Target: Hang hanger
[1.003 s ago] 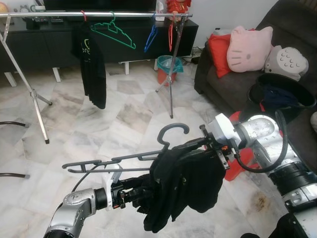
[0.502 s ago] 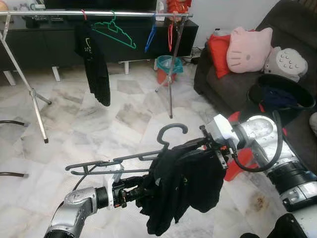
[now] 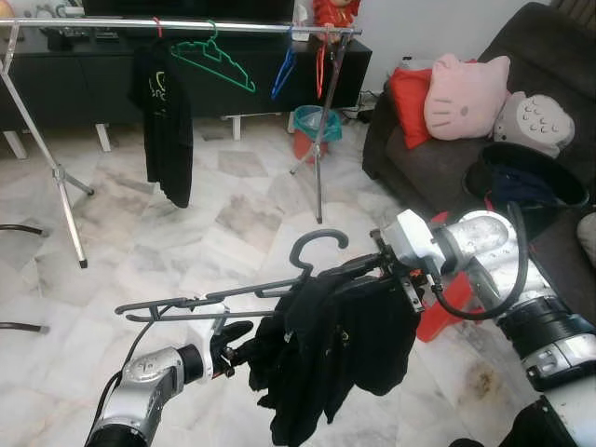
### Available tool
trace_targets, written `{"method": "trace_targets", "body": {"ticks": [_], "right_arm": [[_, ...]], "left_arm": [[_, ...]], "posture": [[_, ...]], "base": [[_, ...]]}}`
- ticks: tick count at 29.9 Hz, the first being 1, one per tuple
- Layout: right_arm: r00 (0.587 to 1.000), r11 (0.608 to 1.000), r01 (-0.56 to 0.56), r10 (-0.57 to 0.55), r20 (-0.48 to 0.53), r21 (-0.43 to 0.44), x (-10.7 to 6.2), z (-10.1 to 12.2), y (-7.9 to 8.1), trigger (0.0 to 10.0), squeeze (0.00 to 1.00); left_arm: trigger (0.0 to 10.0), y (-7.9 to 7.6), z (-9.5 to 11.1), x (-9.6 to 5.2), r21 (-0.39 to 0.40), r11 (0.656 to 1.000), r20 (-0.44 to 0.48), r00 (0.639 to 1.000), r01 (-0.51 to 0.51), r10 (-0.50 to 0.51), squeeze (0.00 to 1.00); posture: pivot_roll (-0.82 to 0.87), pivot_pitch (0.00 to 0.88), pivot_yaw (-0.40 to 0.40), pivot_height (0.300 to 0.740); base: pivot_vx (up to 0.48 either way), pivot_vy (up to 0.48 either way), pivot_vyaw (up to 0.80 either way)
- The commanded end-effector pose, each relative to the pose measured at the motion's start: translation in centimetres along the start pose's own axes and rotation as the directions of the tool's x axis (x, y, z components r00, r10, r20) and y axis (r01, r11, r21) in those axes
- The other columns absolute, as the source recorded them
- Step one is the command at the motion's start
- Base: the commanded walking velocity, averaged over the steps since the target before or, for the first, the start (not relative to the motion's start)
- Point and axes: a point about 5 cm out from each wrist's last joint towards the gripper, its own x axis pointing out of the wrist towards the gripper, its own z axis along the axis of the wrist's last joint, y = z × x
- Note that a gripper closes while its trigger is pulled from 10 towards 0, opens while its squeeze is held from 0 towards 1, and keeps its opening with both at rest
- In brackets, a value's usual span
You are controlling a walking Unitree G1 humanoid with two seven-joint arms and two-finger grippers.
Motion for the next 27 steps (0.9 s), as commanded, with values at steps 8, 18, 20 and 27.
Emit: {"method": "trace_targets", "body": {"ticks": [8,18,20,27], "right_arm": [[1.000,1.000,-0.001,0.001,-0.006,-0.019,-0.5,0.5,0.0,10.0,0.00],[1.000,1.000,-0.010,0.010,0.002,-0.020,-0.4,0.6,0.0,10.0,0.00],[1.000,1.000,-0.010,0.010,0.003,-0.021,-0.4,0.6,0.0,10.0,0.00],[1.000,1.000,-0.009,0.009,0.007,-0.024,-0.4,0.8,-0.1,10.0,0.00]], "left_arm": [[10.0,-0.7,-0.5,0.6,-0.017,0.998,-0.004,0.999,0.053,-0.053,0.00],[10.0,-0.8,-1.2,1.1,-0.035,0.999,-0.006,0.999,0.034,-0.034,0.00],[10.0,-0.9,-1.3,1.1,-0.034,0.999,-0.008,0.999,0.036,-0.036,0.00],[7.3,-0.6,-1.6,1.3,-0.039,0.999,-0.028,1.000,0.003,-0.004,0.00]], "posture": [[-0.02,0.000,-0.133,0.740],[-0.02,0.000,-0.131,0.740],[-0.02,0.000,-0.131,0.740],[-0.02,0.000,-0.130,0.740]], "base": [[0.000,0.000,0.00],[0.000,0.000,0.00],[0.000,0.000,0.00],[0.000,0.000,0.00]]}}
